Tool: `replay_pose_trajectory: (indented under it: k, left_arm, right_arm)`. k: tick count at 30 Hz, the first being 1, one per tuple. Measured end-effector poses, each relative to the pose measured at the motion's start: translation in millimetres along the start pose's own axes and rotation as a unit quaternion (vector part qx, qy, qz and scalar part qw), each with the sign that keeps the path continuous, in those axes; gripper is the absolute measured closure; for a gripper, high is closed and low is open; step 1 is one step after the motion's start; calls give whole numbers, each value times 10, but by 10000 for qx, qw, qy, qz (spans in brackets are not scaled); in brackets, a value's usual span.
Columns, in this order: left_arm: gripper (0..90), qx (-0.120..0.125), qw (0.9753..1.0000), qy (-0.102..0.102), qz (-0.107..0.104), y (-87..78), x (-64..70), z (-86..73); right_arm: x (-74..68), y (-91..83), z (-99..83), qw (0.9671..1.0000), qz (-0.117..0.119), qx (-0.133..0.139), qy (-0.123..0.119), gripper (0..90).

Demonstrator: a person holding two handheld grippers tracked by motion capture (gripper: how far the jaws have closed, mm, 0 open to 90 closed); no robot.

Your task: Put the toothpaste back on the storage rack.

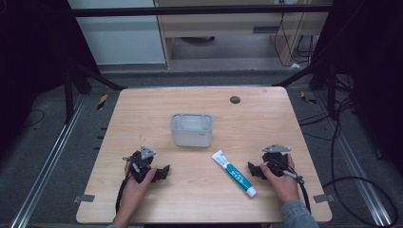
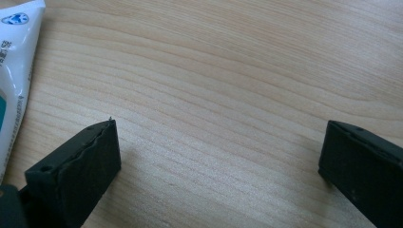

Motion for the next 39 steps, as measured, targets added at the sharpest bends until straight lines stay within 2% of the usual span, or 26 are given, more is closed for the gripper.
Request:
replay_pose_trajectory:
  k: [3,5,6,7,8,9,10,11,13,14,17,20,24,26,29,36,39]
  left_arm:
    - [0,1,10000,0,2,0,0,0]
    - [0,-1,10000,1,0,0,-1,0]
    - [0,-1,10000,1,0,0,-1,1]
    - [0,1,10000,0,2,0,-1,0]
    - [0,1,10000,0,2,0,-1,0]
    - [0,-2,10000,-44,57,-2,-7,0]
    - [0,-2,10000,-44,57,-2,-7,0]
    - [0,-8,10000,-51,83,-4,-16,-2]
    - [0,-7,9999,-57,90,-3,-17,-2]
    - [0,-7,9999,-56,90,-4,-17,-2]
    - [0,-5,9999,-62,98,-2,-18,-1]
    - [0,-2,9999,-74,108,0,-19,1]
    - [0,-3,9999,-72,107,0,-19,0]
    - [0,-4,9999,-72,109,0,-19,0]
    - [0,-6,9999,-71,108,-6,-17,-4]
    - [0,-12,9999,-72,113,-11,-15,-6]
    - [0,-5,9999,-72,110,-8,-16,-5]
  right_arm:
    - [5,3,5,10000,26,-6,5,19]
    - [24,-28,39,9999,-12,-146,-29,97]
    - [17,-60,76,9998,-27,-170,-77,84]
    - [-27,-161,193,9994,6,-107,-314,108]
    - [-27,-161,193,9994,6,-107,-314,108]
    - [-114,-272,319,9984,95,-98,-557,133]
    - [-114,-272,319,9984,95,-98,-557,133]
    - [-153,-313,363,9974,108,-108,-699,141]
    - [-270,-412,472,9932,57,-250,-1137,178]
    - [-345,-444,529,9911,117,-287,-1295,196]
    - [-518,-481,626,9879,235,-359,-1488,220]
    - [-702,-474,688,9865,447,-482,-1497,267]
    - [-818,-399,737,9858,558,-696,-1422,336]
    - [-887,-318,743,9830,560,-845,-1531,354]
    - [-950,-270,740,9815,603,-935,-1559,375]
    - [-1017,-231,738,9818,661,-997,-1478,419]
    - [-1048,-208,733,9806,737,-1060,-1472,428]
Point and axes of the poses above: each handheld gripper's, and its own axes: y roughly forward along the jaws, z roughly out of its top, x roughly to its right, the point moved 7 cm from there along y, roughly forward along the jaws, and after that the axes turned 10 degrees about x, right-handed, at the moved point
